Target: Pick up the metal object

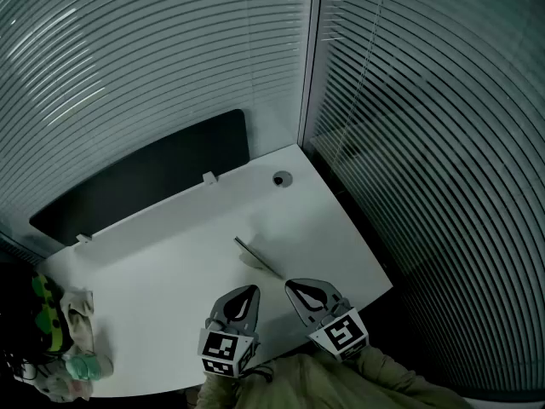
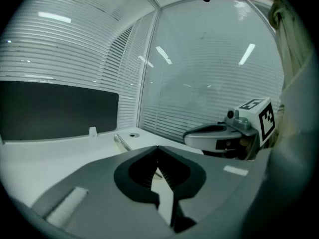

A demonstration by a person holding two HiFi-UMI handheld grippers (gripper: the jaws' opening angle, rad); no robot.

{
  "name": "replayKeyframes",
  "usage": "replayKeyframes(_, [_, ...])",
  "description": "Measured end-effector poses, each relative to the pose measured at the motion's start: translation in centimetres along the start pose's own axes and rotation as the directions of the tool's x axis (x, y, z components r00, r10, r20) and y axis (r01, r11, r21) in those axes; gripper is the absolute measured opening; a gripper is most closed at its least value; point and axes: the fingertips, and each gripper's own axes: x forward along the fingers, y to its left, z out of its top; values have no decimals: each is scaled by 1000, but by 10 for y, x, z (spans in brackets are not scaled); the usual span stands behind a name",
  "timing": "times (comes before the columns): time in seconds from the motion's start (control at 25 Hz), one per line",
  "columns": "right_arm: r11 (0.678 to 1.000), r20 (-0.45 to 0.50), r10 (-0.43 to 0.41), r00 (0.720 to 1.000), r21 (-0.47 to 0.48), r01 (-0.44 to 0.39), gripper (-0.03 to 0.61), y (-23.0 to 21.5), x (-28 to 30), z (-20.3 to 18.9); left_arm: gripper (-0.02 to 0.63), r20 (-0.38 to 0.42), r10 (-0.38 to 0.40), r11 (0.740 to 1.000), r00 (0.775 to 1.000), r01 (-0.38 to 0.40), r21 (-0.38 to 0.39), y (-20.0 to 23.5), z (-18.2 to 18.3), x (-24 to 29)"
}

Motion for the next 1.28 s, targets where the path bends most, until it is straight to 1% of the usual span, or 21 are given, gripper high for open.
replayKeyframes(0.08, [1000, -3, 2, 1000, 2, -2, 5, -2, 6, 2, 15, -36, 23, 999, 999, -22, 47, 11, -6, 8])
replayKeyframes(0.2, [1000, -6, 1, 1000, -7, -1, 5, -6, 13, 7, 98, -97, 57, 991, 994, -45, 130, 29, -17, 23])
replayKeyframes(0.28, [1000, -6, -1, 1000, -5, 1, 5, -8, 17, 10, 145, -153, 82, 977, 985, -48, 210, 40, -28, 34])
replayKeyframes(0.32, [1000, -6, -3, 1000, 3, 3, 5, -9, 17, 9, 163, -187, 98, 965, 977, -47, 258, 46, -34, 39])
replayKeyframes(0.4, [1000, -19, -4, 1000, 18, 4, 5, -11, 20, 4, 202, -252, 133, 930, 959, -33, 366, 57, -47, 53])
replayKeyframes(0.44, [1000, -29, -2, 1000, 21, 3, 5, -12, 22, 2, 222, -280, 148, 908, 949, -18, 418, 62, -53, 61])
replayKeyframes(0.52, [1000, -40, -1, 999, 19, 2, 5, -14, 25, 0, 239, -329, 169, 860, 929, 24, 509, 71, -65, 76])
replayKeyframes(0.6, [999, -39, 3, 999, 35, -2, 5, -15, 28, -1, 275, -368, 177, 816, 913, 73, 573, 74, -74, 89])
replayKeyframes(0.64, [999, -39, 4, 999, 47, -2, 5, -16, 29, -2, 285, -382, 176, 802, 907, 93, 590, 75, -78, 94])
replayKeyframes(0.68, [999, -40, 2, 999, 51, 0, 5, -17, 30, -2, 289, -390, 170, 793, 905, 109, 599, 74, -79, 99])
replayKeyframes(0.88, [1000, -75, -13, 997, 25, 15, 5, -27, 32, -8, 296, -415, 154, 775, 897, 151, 614, 69, -85, 117])
replayKeyframes(0.96, [999, -71, -15, 997, 46, 18, 5, -28, 33, -9, 290, -400, 156, 772, 903, 141, 619, 69, -83, 123])
replayKeyframes(1.04, [998, -70, -12, 997, 54, 16, 5, -28, 35, -10, 286, -389, 153, 778, 908, 132, 614, 70, -82, 126])
replayKeyframes(1.12, [998, -70, -9, 997, 57, 13, 5, -28, 36, -12, 282, -387, 148, 793, 910, 125, 596, 71, -80, 127])
replayKeyframes(1.16, [998, -72, -9, 997, 59, 13, 5, -28, 36, -13, 281, -389, 142, 807, 910, 121, 578, 71, -78, 126])
replayKeyframes(1.28, [998, -74, -14, 997, 58, 18, 5, -29, 35, -14, 278, -395, 98, 866, 913, 118, 486, 70, -75, 121])
